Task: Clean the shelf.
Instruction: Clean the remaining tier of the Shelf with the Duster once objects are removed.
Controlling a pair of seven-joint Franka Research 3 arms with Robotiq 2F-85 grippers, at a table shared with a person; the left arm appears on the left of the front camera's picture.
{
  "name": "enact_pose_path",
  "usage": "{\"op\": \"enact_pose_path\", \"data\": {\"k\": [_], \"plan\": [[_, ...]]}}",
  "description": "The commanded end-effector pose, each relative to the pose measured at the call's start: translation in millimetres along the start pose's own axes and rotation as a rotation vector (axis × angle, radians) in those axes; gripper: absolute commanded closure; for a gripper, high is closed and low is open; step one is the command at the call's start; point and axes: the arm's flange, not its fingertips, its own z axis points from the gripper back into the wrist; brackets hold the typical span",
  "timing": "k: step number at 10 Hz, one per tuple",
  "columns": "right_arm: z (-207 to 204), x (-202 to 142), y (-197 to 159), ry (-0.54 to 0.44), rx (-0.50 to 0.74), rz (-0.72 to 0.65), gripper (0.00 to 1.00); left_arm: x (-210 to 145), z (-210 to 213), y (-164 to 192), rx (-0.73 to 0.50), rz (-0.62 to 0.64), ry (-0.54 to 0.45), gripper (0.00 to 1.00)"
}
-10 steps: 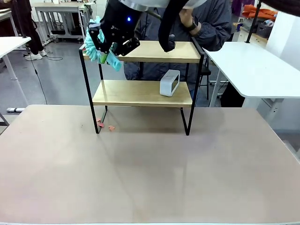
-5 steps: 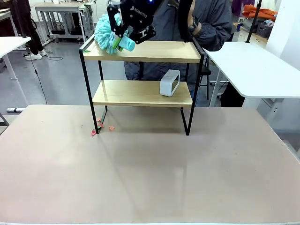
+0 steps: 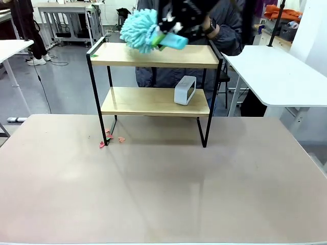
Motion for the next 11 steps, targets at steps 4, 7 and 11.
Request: {"op": "enact_pose_path", "data": {"k": [4,7,11], "plan": [[151.1,-88.0,-184.1,0.345,0.509,0.07,1.0,-4.9,-3.1,-0.4,-0.023,-0.02,-0.012,0.0],[181.5,-146.9,-285.3,0.42,0.703,0.172,1.0,-4.9,-3.1,-0.4,-0.023,-0.02,-0.012,0.0],[131.5,-188.4,-400.4,0.362,0.902,0.043,1.0,-4.9,-3.1,-0.4,-0.023,-0.02,-0.012,0.0]]}}
